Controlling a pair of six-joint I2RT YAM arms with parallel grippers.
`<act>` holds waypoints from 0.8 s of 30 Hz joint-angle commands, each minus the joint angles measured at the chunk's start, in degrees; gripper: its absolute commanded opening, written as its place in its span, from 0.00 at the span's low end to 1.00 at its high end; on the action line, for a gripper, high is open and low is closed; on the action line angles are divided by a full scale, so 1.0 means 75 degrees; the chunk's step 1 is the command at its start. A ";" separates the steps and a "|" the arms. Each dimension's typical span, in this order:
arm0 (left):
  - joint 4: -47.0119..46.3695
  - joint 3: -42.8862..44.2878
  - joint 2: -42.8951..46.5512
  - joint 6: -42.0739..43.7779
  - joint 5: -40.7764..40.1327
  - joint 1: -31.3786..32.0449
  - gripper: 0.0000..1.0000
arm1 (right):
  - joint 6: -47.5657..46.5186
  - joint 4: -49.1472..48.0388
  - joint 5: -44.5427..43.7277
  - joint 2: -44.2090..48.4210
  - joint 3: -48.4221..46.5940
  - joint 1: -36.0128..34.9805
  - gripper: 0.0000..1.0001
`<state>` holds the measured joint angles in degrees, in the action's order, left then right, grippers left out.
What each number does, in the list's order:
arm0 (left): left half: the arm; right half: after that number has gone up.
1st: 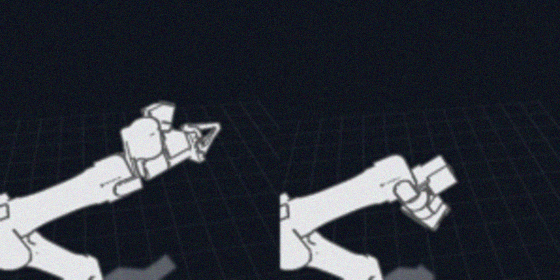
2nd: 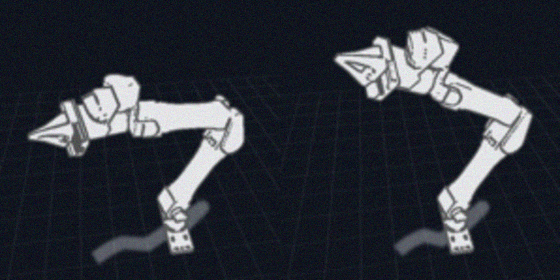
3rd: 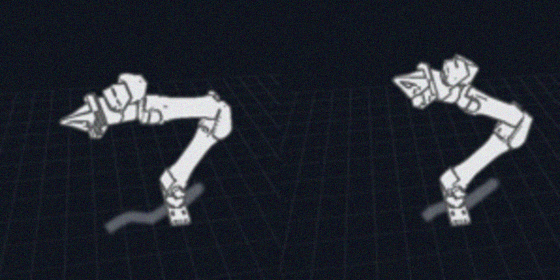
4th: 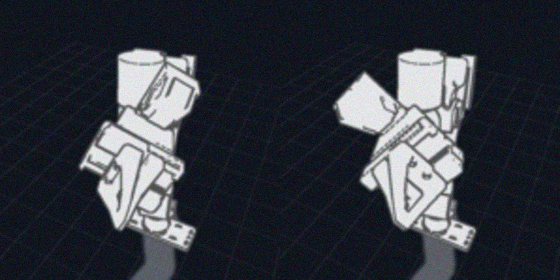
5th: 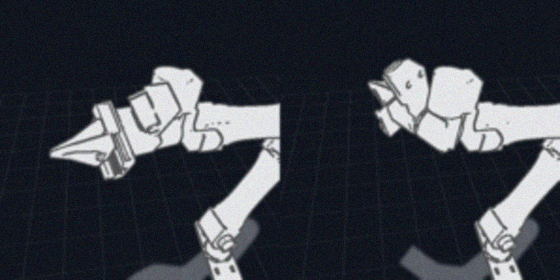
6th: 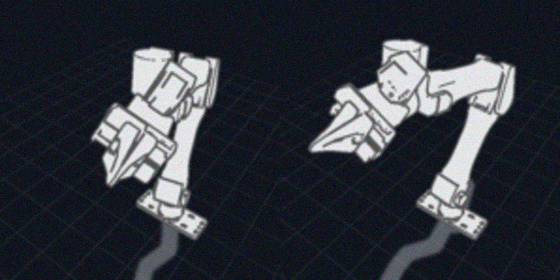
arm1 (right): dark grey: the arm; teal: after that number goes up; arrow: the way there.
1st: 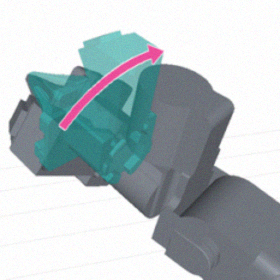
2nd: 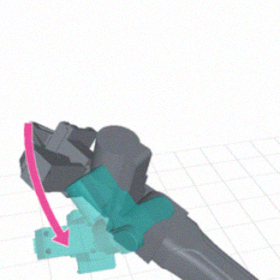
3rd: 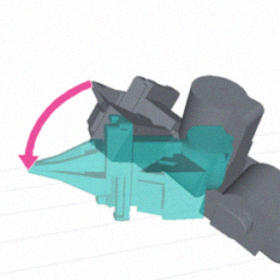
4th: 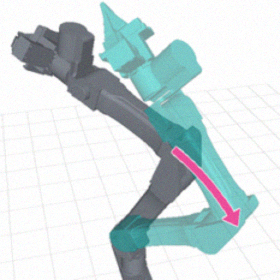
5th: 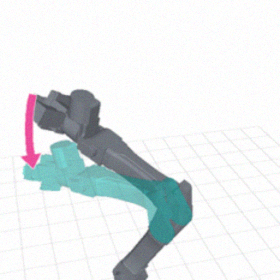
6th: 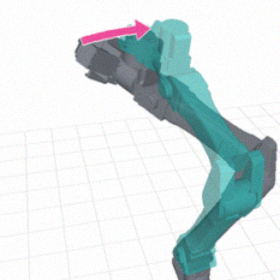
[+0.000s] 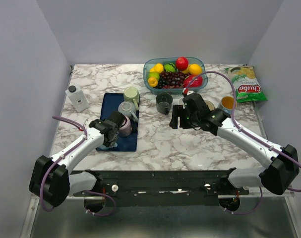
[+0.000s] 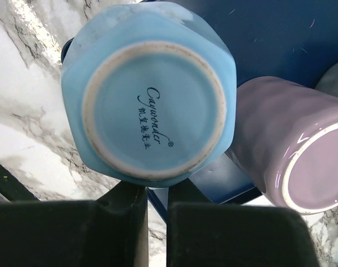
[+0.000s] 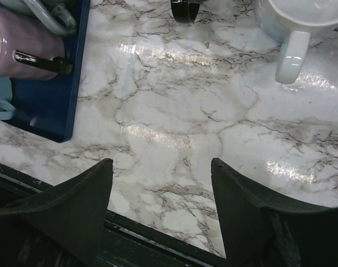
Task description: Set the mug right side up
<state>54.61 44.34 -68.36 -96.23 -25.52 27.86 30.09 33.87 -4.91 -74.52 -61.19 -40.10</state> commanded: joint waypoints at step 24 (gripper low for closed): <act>-0.3957 0.3123 0.1779 0.4495 0.1547 0.1173 0.00 | 0.0254 -0.0753 0.2492 0.0784 -0.1544 0.0038 0.99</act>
<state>47.44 64.53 -54.43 -74.19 -24.34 36.45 30.61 32.82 4.38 -70.76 -69.69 -40.01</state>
